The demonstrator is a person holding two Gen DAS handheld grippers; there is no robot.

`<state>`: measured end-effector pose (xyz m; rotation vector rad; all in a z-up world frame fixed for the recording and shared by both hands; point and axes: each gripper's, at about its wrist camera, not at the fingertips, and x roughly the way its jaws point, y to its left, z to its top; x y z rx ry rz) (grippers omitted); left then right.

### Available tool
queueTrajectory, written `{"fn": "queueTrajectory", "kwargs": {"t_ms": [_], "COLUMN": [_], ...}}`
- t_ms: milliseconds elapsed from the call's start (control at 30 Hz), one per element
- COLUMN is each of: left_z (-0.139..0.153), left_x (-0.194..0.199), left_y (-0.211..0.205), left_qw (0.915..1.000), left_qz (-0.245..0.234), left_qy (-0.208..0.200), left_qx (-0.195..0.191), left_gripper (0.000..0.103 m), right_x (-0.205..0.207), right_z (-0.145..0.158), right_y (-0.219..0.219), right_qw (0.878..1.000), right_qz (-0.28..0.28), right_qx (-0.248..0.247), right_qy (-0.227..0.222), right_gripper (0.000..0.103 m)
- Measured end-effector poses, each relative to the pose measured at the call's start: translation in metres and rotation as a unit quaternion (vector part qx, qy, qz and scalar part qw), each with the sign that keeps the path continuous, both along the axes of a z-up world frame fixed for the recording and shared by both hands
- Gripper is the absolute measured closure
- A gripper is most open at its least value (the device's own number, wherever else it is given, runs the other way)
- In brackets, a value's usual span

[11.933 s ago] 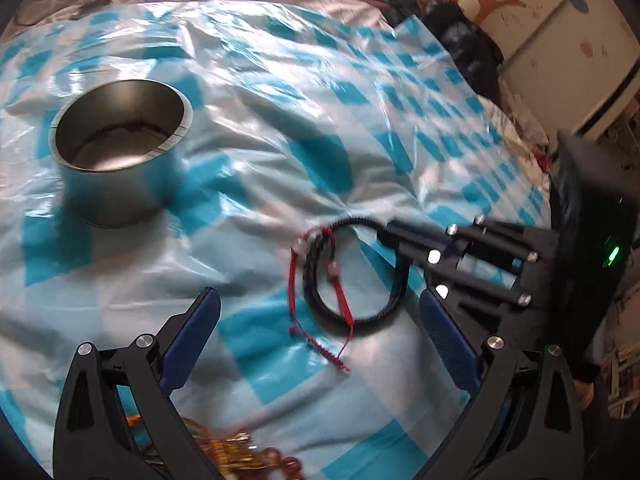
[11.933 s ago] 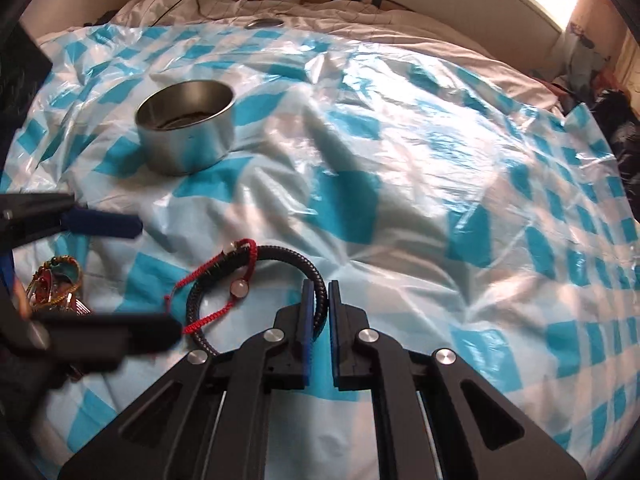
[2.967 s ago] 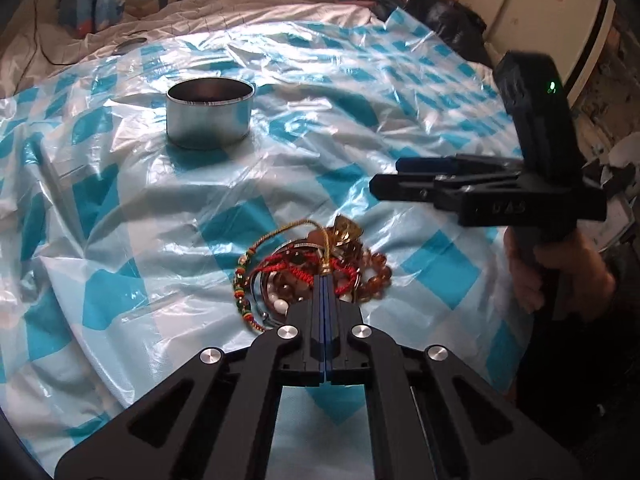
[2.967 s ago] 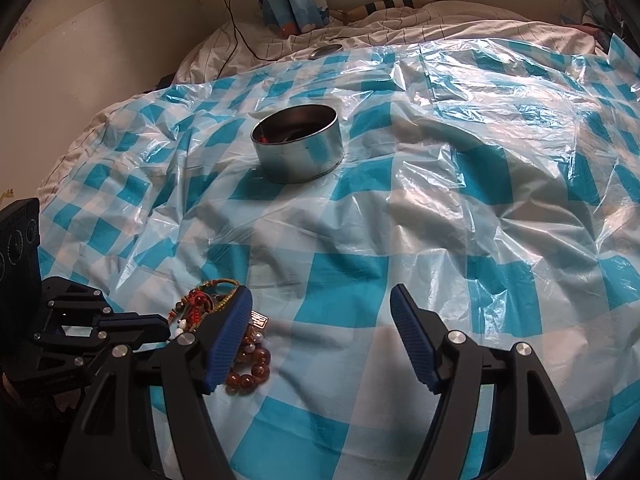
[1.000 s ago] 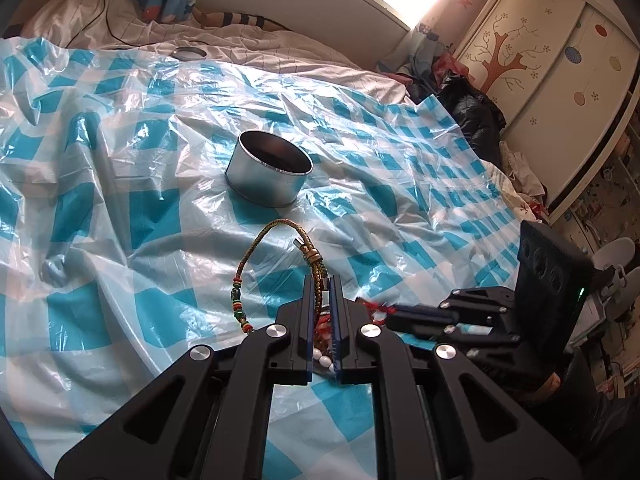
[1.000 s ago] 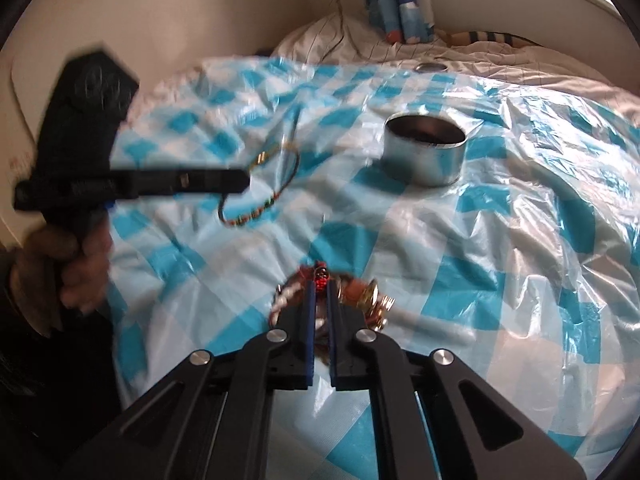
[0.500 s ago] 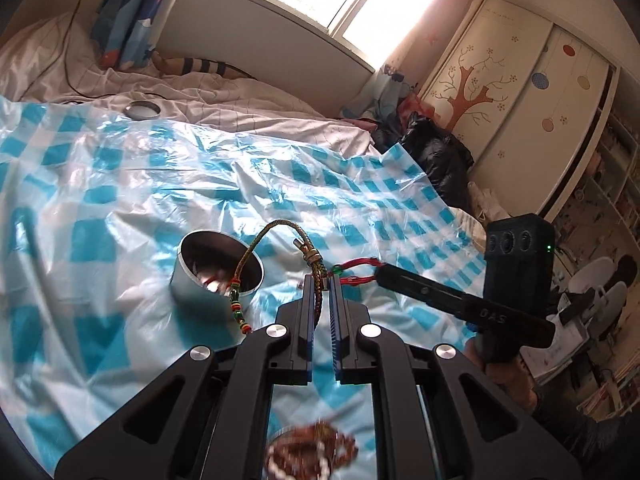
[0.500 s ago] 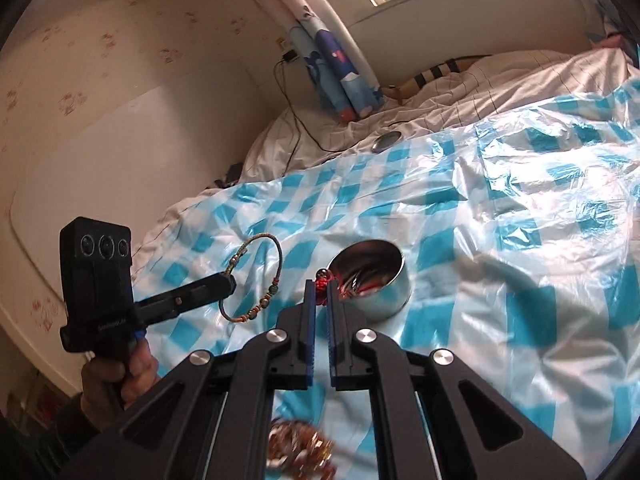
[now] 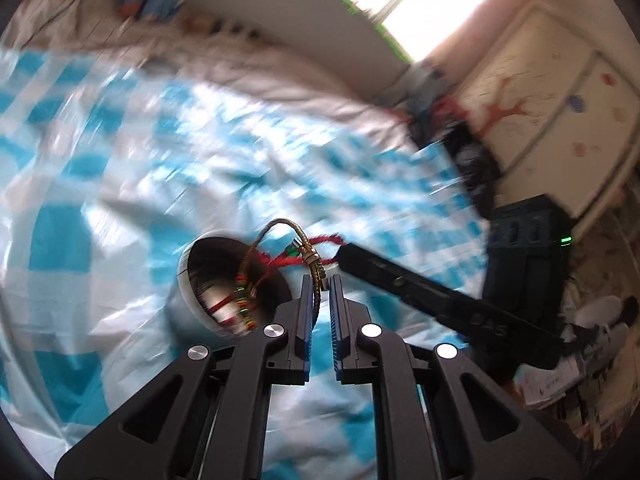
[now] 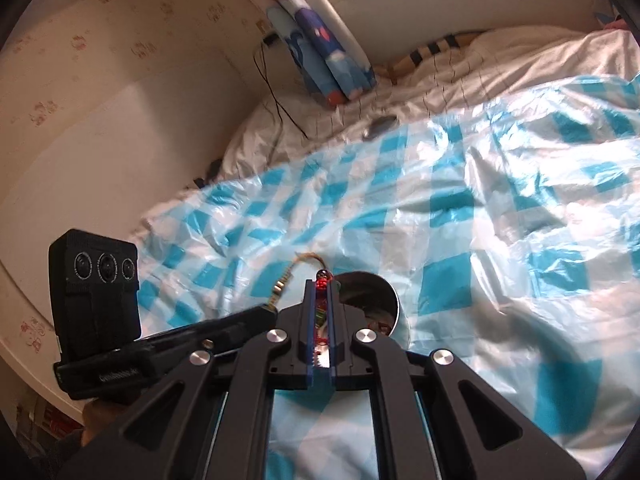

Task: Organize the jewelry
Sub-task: 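Drop the green-beaded bracelet into the tin with the left tool while the right tool lowers the red bracelet in, then move the left tool to the pile and close on a silver bangle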

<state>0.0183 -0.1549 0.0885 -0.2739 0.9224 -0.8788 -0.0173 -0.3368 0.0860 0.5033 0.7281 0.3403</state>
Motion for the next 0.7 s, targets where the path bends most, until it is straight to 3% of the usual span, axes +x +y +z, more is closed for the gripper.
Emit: {"fn": "queueTrajectory", "kwargs": {"t_ms": [100, 167, 200, 267, 300, 333, 467, 533, 700], "left_z": [-0.012, -0.011, -0.008, -0.002, 0.001, 0.003, 0.008, 0.008, 0.003], "left_x": [0.008, 0.009, 0.007, 0.005, 0.003, 0.002, -0.005, -0.013, -0.036], "left_y": [0.004, 0.008, 0.01, 0.012, 0.013, 0.014, 0.024, 0.029, 0.042], "left_qw": [0.9991, 0.9981, 0.9983, 0.998, 0.9977, 0.9973, 0.9964, 0.9957, 0.9951], "left_qz": [0.021, 0.04, 0.042, 0.046, 0.049, 0.052, 0.056, 0.051, 0.022], "left_qy": [0.019, 0.02, 0.015, 0.005, 0.0, -0.004, -0.002, -0.005, 0.008], "left_qx": [0.031, 0.042, 0.039, 0.044, 0.047, 0.051, 0.064, 0.078, 0.096], "left_gripper": [0.09, 0.075, 0.072, 0.058, 0.057, 0.055, 0.053, 0.052, 0.05], "right_x": [0.019, 0.024, 0.023, 0.017, 0.013, 0.01, -0.002, -0.011, -0.039], "right_z": [-0.021, -0.031, -0.032, -0.028, -0.022, -0.018, 0.007, 0.016, 0.016], "right_y": [0.009, 0.012, 0.013, 0.016, 0.017, 0.019, 0.023, 0.023, 0.025], "right_qw": [0.999, 0.998, 0.998, 0.998, 0.998, 0.998, 0.998, 0.997, 0.994], "right_qz": [0.01, 0.01, 0.011, 0.009, 0.008, 0.008, 0.004, 0.0, 0.01], "right_qx": [-0.02, -0.026, -0.026, -0.038, -0.043, -0.048, -0.066, -0.08, -0.101], "right_qy": [0.036, 0.058, 0.06, 0.057, 0.046, 0.039, 0.017, 0.012, 0.046], "right_gripper": [0.097, 0.097, 0.096, 0.084, 0.068, 0.059, 0.058, 0.048, 0.043]}}
